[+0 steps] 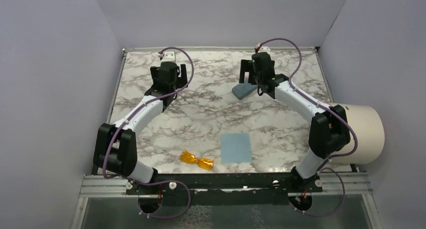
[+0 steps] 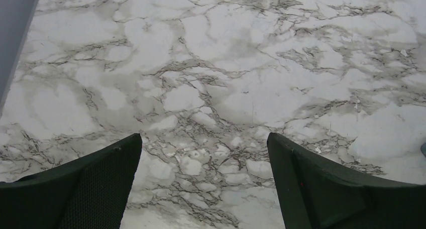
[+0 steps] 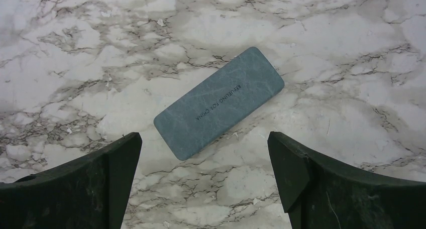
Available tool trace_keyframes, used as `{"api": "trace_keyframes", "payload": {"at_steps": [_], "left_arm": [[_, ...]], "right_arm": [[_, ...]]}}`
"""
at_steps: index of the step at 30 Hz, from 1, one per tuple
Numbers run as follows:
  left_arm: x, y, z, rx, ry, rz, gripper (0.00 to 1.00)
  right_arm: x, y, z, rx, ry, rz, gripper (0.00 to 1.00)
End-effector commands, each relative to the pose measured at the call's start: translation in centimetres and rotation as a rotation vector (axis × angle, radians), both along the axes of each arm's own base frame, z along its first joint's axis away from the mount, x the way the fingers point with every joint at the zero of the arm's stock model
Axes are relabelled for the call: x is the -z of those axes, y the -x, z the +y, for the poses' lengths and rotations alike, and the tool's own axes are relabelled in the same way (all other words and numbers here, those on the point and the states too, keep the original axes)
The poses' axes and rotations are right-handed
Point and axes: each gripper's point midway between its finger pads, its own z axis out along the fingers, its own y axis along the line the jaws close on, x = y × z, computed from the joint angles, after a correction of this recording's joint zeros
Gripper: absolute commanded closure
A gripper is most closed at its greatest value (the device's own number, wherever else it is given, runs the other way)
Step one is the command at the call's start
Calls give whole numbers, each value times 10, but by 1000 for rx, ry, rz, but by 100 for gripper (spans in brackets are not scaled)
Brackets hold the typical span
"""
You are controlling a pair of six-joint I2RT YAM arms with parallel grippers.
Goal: Organize the sunglasses
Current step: Move the sunglasses case at the center of the board.
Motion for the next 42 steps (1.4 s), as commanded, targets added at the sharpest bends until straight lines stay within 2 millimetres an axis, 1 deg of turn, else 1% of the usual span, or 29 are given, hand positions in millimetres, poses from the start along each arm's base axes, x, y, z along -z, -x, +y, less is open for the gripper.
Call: {"api": "trace_keyframes", "payload": {"at_steps": [1, 4, 8, 13, 17, 19, 23, 25, 29, 32, 34, 36, 37, 38, 40, 41, 42], "left_arm": [[-23, 0, -8, 29, 37, -70, 1], [-27, 1, -6, 26, 28, -84, 1], [-28, 3, -3, 18, 19, -81, 1], [-27, 4, -4, 21, 15, -70, 1], [-27, 4, 4, -16, -8, -63, 1], [-29, 4, 7, -32, -13, -63, 1], [-34, 3, 13, -87, 3, -90, 1], [-39, 2, 19, -130, 0, -110, 1], [-43, -1, 27, -172, -26, -136, 1], [-43, -4, 33, -207, -21, -139, 1], [-47, -5, 29, -193, 8, -168, 1], [-51, -6, 23, -169, 67, -195, 1], [-57, -9, 19, -159, 86, -207, 1], [-59, -11, 16, -142, 93, -205, 1], [-64, -17, 8, -94, 79, -189, 1], [-67, -20, 5, -75, 71, -185, 1], [-67, -22, 2, -49, 57, -176, 1]], "right_arm": [[-23, 0, 5, -21, -27, -67, 0], [-21, 2, 6, -45, -17, -61, 0], [-29, 6, 10, -104, -21, -117, 0], [-28, 2, -4, -37, 30, -118, 0], [-21, 1, -11, 5, 62, -87, 0], [-15, 0, -11, 10, 63, -70, 0], [2, 1, -13, 82, 41, 14, 0], [4, 1, -10, 80, 20, 23, 0], [-7, 0, -1, 35, -15, -9, 0], [-30, 0, 13, -102, -20, -98, 0], [-40, -1, 14, -107, -32, -139, 0], [-40, -4, 10, -57, -52, -137, 0], [-35, -4, 7, -29, -52, -111, 0], [-32, -6, 8, -22, -49, -84, 0], [-18, -8, 13, -21, -39, -2, 0], [-12, -8, 12, 5, -36, 43, 0], [-12, -11, 11, 28, -32, 58, 0]]}}
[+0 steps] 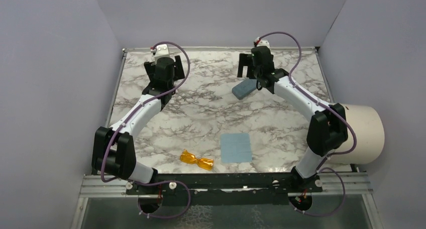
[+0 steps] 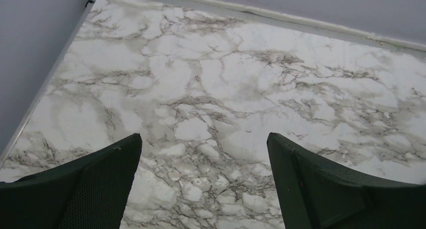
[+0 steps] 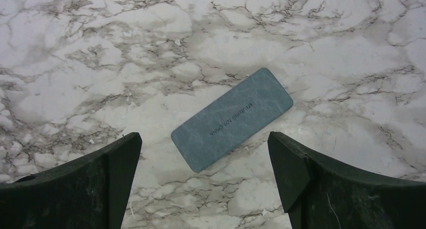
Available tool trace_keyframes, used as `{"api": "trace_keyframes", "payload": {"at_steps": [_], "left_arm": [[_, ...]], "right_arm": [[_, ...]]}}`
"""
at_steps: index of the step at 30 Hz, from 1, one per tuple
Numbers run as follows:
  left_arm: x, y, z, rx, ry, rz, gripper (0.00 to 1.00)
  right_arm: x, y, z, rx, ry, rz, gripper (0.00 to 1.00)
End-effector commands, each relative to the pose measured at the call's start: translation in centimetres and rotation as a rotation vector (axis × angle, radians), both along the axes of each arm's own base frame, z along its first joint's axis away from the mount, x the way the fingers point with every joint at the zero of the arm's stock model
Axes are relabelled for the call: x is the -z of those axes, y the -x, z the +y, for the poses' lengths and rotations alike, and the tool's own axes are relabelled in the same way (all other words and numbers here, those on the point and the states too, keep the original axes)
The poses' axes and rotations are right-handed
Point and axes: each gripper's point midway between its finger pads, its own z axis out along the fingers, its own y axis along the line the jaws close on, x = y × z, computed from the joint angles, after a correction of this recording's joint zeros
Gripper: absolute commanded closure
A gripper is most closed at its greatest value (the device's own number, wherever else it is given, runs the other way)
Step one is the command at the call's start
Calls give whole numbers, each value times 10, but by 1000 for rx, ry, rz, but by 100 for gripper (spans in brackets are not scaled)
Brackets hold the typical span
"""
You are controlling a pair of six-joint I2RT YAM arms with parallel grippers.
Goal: Organize the sunglasses
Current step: Move the sunglasses case at the center of the board.
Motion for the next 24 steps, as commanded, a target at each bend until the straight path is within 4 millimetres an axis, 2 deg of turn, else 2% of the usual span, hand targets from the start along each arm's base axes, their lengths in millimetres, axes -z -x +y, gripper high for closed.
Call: {"api": "trace_keyframes", "payload": {"at_steps": [1, 5, 7, 11, 17, 20, 24], "left_arm": [[-31, -17, -18, 95, 7, -51, 1], [-32, -14, -18, 129, -56, -77, 1], [-33, -12, -23, 148, -12, -102, 1], [-23, -13, -28, 151, 74, -91, 1], [-20, -19, -40, 209, 86, -86, 1], [-21, -22, -41, 214, 87, -96, 1], [-11, -21, -42, 218, 81, -72, 5]], "right_arm": [[13, -5, 0, 74, 4, 105, 0], [10, -7, -4, 81, 5, 52, 0], [7, -6, -2, 70, 0, 44, 0], [5, -8, 0, 63, -4, 37, 1], [0, -5, 1, 36, 7, 40, 2], [3, -2, 2, 23, 6, 45, 4], [16, 1, 3, 11, 29, 111, 4]]}}
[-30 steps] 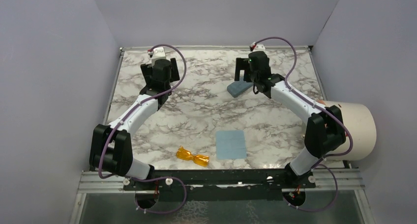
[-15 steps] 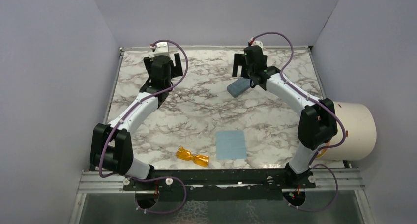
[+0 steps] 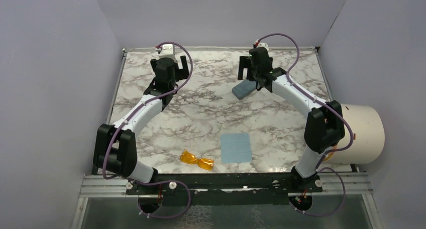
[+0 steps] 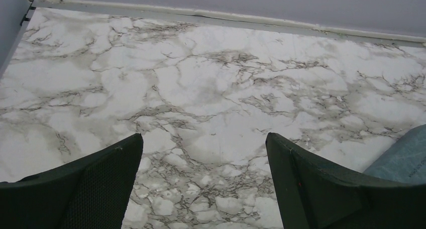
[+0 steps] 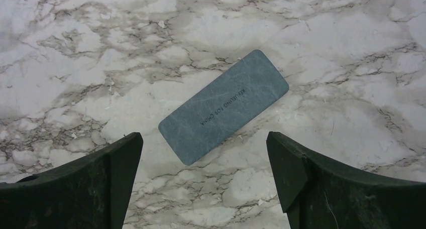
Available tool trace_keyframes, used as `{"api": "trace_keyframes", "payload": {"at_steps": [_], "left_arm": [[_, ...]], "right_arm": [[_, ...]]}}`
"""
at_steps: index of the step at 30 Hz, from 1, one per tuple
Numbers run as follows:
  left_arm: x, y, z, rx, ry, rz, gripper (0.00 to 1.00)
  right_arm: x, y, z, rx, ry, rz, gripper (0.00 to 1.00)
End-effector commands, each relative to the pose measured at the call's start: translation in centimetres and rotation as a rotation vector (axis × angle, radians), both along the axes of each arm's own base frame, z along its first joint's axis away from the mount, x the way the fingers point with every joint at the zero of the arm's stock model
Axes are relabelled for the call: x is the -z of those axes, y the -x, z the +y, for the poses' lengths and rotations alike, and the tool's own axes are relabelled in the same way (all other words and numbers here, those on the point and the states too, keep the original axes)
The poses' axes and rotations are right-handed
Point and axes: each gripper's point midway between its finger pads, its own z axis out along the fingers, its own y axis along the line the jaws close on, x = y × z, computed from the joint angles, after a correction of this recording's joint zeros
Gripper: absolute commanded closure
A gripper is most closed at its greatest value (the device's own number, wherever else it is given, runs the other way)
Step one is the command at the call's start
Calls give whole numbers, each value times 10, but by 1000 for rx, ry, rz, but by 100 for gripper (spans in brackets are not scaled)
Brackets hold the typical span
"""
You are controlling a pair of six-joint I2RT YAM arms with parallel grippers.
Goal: Organize the sunglasses
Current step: Move the sunglasses case at the center of the board.
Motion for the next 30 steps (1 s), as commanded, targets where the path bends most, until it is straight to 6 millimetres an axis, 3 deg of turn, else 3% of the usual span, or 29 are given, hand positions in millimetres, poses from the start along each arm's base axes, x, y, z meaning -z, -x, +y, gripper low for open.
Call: {"api": "trace_keyframes", "payload": {"at_steps": [1, 6, 12, 17, 23, 30], "left_arm": [[2, -6, -5, 14, 17, 0, 5], [31, -4, 4, -55, 14, 90, 5], [53, 1, 0, -55, 38, 147, 5], [59, 3, -1, -64, 52, 149, 5], [55, 7, -4, -39, 50, 126, 5], [55, 7, -3, -57, 53, 127, 6]], "right_arm": [[4, 8, 2, -19, 14, 62, 4], [20, 18, 8, -14, -8, 167, 6], [43, 26, 23, 28, -96, 314, 10], [65, 28, 27, 139, -103, 464, 11], [71, 22, 32, 232, -146, 503, 9], [77, 33, 17, 359, -143, 548, 8]]}}
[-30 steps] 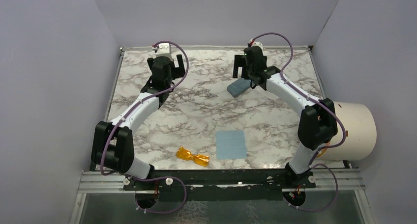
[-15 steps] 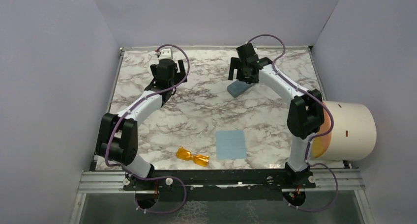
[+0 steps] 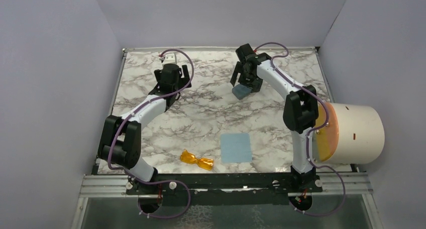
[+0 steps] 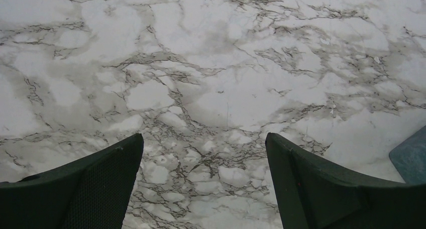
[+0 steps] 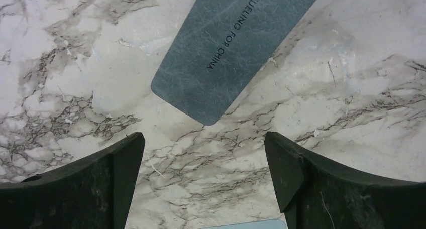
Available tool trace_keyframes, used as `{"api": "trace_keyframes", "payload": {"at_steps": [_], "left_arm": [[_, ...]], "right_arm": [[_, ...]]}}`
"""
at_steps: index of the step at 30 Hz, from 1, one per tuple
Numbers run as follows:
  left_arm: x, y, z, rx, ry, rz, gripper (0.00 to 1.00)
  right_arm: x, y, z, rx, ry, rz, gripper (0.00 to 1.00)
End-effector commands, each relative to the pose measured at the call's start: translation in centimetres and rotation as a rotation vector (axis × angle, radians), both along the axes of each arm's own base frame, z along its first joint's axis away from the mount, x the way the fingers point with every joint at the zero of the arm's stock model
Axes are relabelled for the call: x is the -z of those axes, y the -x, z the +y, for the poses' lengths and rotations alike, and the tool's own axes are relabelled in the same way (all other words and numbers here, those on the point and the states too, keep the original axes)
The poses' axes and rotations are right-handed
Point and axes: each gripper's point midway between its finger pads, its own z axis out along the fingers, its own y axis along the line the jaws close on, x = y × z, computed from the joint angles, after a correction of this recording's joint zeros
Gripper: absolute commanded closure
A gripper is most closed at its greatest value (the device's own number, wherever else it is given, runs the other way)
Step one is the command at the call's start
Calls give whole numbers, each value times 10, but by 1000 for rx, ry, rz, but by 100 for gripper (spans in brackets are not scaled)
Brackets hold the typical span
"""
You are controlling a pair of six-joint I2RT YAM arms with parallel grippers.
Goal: Organize the sunglasses
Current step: Move the sunglasses case at the center of the board.
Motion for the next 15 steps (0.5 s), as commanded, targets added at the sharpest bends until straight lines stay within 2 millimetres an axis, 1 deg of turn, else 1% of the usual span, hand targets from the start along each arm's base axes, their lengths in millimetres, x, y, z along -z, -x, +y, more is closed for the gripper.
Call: {"api": "trace_keyframes", "payload": {"at_steps": [1, 5, 8, 12, 15], "left_arm": [[-17, -3, 0, -25, 20, -54, 6], [-16, -4, -4, -14, 29, -51, 5], [-15, -4, -6, -7, 33, -53, 5], [-14, -4, -6, -4, 33, -53, 5], [-16, -4, -5, -8, 26, -58, 5]], "right_arm": [[4, 11, -15, 117, 20, 54, 8], [16, 12, -27, 159, -33, 83, 8], [19, 5, -35, 190, -18, 82, 7], [20, -7, -33, 200, -22, 81, 6], [18, -16, -26, 199, -58, 66, 6]]}}
